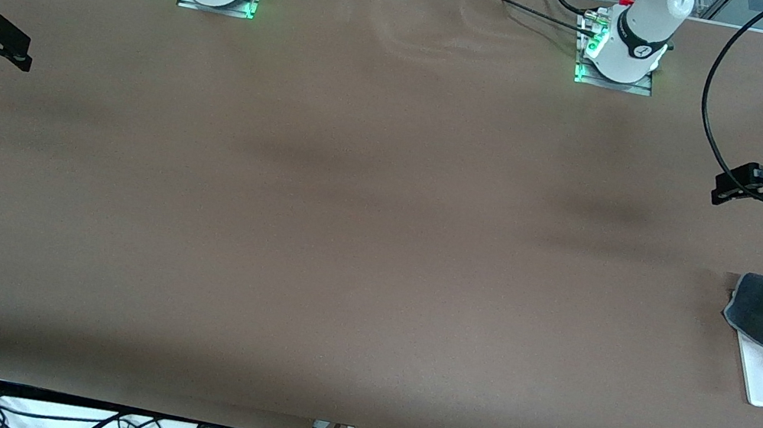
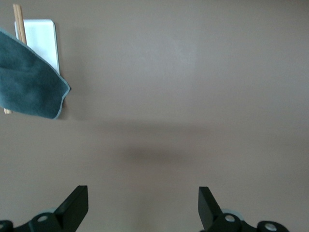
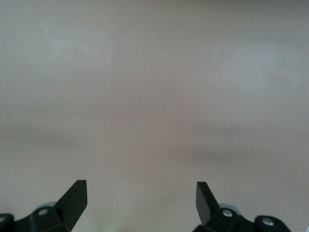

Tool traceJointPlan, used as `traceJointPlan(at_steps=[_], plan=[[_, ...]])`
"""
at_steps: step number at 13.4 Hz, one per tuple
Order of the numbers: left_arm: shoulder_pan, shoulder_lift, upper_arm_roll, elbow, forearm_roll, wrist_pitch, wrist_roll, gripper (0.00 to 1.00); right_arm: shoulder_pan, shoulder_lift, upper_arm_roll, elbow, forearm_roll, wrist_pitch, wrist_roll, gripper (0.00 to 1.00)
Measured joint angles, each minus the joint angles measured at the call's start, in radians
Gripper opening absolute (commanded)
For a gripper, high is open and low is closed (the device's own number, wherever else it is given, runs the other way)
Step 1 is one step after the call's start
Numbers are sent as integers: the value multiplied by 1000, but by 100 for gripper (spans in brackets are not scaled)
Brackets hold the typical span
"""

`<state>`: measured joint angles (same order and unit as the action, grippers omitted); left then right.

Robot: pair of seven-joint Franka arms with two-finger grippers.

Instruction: Pass towel and hang on rack

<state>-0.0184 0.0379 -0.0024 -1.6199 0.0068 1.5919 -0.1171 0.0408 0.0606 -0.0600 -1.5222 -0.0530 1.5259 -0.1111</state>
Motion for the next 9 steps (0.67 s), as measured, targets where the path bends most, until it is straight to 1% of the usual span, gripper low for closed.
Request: traceJointPlan(at_steps=[9], plan=[[3, 12, 3, -6, -16, 53, 8, 100, 0, 0, 13, 0, 0, 0, 0, 100]])
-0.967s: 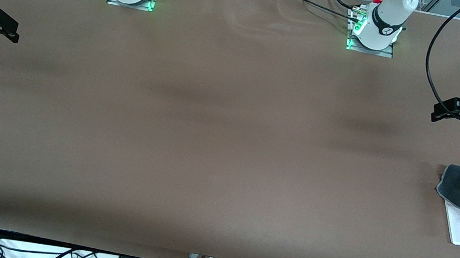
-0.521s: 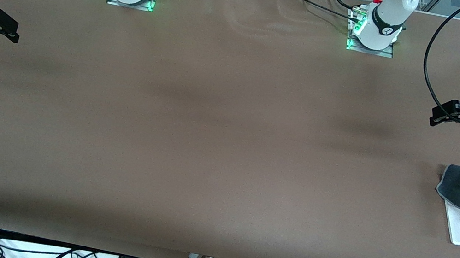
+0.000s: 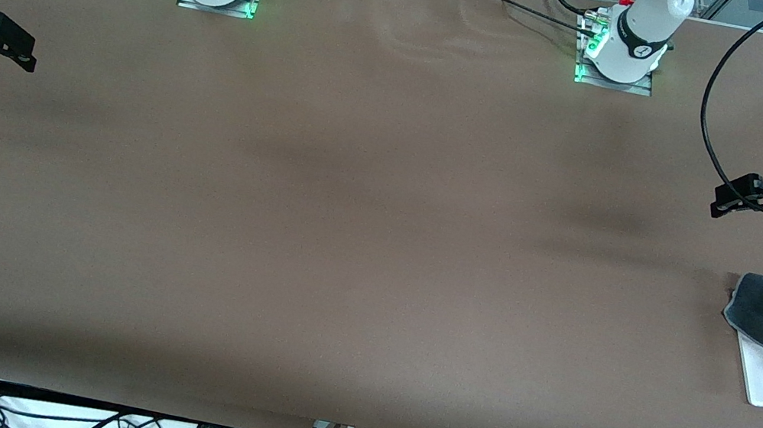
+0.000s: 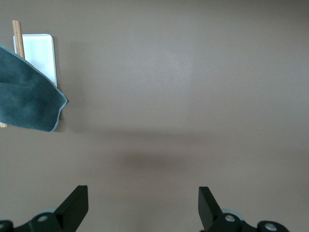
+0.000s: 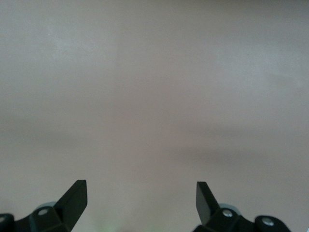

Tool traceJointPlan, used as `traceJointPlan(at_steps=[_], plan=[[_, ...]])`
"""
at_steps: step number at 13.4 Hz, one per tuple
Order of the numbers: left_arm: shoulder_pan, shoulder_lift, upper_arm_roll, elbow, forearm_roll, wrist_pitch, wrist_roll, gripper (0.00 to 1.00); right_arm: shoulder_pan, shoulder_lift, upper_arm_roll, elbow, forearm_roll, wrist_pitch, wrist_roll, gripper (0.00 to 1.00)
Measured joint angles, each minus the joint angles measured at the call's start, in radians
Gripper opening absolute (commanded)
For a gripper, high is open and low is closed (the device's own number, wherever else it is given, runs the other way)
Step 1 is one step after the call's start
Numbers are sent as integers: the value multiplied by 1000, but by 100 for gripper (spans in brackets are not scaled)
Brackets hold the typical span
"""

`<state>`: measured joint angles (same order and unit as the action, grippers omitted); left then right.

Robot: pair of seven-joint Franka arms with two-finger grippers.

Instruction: Pass towel and hang on rack

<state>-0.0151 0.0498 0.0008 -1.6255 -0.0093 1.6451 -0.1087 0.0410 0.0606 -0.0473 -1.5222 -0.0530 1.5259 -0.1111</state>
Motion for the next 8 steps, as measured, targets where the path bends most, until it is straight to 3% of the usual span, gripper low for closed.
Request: traceJointPlan(at_steps=[8], plan=[[16, -16, 4, -53, -15, 63, 39, 100, 0, 0, 0, 0, 0, 1, 0, 100]])
